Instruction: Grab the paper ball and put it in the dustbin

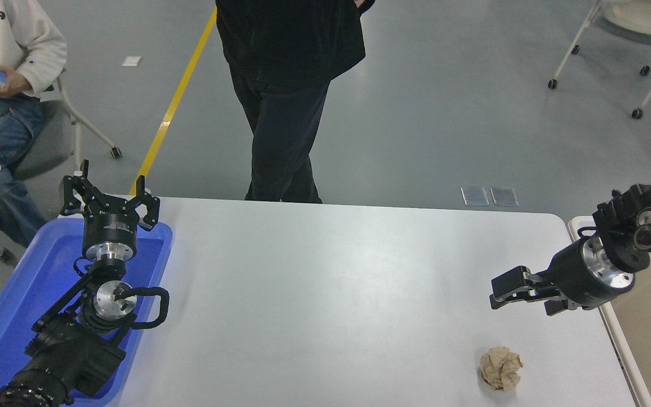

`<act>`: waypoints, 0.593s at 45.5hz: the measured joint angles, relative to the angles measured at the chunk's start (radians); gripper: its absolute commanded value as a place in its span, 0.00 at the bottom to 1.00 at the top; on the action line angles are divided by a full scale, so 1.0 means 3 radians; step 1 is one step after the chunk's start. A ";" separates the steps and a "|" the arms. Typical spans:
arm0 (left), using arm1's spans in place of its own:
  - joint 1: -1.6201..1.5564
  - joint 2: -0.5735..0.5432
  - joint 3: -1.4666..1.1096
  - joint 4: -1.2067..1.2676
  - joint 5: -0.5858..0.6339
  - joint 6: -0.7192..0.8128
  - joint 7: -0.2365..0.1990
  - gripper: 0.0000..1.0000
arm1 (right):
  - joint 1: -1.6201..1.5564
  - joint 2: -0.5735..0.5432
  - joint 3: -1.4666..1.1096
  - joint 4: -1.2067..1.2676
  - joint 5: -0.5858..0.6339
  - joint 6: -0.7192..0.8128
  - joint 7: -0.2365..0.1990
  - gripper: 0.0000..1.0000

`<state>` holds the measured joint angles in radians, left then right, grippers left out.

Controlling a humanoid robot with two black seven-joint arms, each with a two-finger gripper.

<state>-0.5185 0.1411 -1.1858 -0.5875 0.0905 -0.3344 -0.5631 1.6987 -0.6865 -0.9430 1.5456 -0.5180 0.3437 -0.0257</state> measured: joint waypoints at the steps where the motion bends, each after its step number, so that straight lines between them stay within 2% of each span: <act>1: 0.0000 0.0000 0.0000 0.0000 0.0000 0.0000 0.0000 0.99 | -0.0059 -0.0006 0.0030 -0.0019 -0.0030 -0.0013 0.0001 1.00; 19: 0.0000 0.0000 0.0000 0.0000 0.0000 0.0000 0.0000 0.99 | -0.1029 -0.0046 0.0527 -0.0384 -0.0561 -0.0241 0.0008 1.00; 27: 0.0000 0.0000 0.0000 0.0000 0.0000 0.0000 0.0000 0.99 | -0.1273 -0.0009 0.0654 -0.0484 -0.0678 -0.0319 0.0008 1.00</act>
<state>-0.5185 0.1411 -1.1858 -0.5875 0.0905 -0.3344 -0.5630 1.3167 -0.6892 -0.7468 1.4004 -0.7214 0.2481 -0.0235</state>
